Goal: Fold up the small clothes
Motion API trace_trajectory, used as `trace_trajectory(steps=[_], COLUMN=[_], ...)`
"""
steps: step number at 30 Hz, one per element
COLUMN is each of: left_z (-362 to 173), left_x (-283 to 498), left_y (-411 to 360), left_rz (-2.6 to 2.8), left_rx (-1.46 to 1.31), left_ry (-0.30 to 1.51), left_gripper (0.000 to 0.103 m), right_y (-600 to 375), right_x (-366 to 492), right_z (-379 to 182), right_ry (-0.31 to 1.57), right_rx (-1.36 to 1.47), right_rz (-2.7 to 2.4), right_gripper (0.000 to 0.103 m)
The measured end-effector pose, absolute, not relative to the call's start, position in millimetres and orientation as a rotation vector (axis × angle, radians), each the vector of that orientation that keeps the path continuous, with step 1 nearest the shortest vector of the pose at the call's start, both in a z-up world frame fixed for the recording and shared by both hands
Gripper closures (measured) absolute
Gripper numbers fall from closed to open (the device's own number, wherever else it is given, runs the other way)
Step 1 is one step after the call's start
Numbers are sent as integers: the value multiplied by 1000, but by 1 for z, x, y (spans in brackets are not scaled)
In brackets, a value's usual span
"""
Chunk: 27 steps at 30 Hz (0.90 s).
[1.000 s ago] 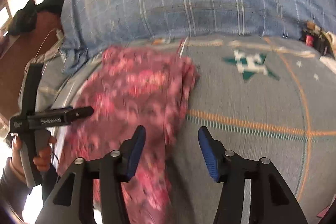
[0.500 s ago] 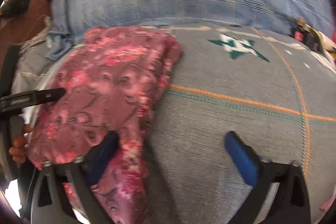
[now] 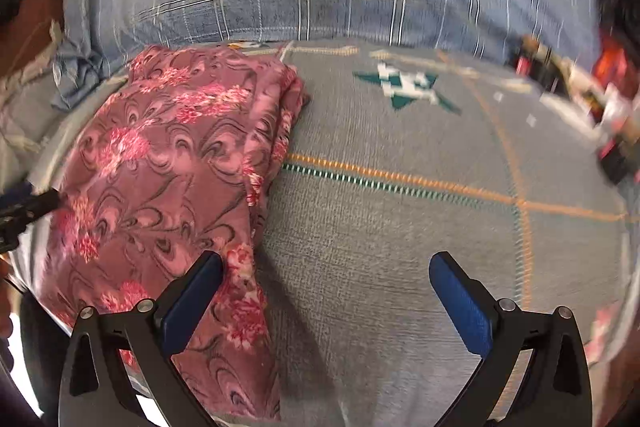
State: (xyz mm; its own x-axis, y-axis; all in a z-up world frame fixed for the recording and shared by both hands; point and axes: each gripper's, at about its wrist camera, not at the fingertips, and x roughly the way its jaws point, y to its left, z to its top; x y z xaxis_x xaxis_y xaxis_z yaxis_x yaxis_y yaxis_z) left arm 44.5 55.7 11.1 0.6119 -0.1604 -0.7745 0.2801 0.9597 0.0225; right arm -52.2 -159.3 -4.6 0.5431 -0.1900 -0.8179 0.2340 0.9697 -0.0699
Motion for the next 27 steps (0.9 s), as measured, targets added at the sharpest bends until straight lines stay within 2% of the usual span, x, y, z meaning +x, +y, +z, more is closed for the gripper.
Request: trace_trajectory(steps=[6, 18, 27], left_z=[19, 16, 22], left_x=[23, 1, -16], left_y=[67, 58, 38], left_rz=[-191, -210, -278], left_rx=[243, 303, 314], left_ry=[751, 786, 781], left_gripper=[0, 0, 0], right_y=[-141, -139, -146], right_x=[-60, -87, -97], right_z=[5, 34, 36], right_ry=[987, 859, 837], right_rx=[-36, -59, -37], right_rz=[-306, -363, -379], right_gripper=[0, 0, 0])
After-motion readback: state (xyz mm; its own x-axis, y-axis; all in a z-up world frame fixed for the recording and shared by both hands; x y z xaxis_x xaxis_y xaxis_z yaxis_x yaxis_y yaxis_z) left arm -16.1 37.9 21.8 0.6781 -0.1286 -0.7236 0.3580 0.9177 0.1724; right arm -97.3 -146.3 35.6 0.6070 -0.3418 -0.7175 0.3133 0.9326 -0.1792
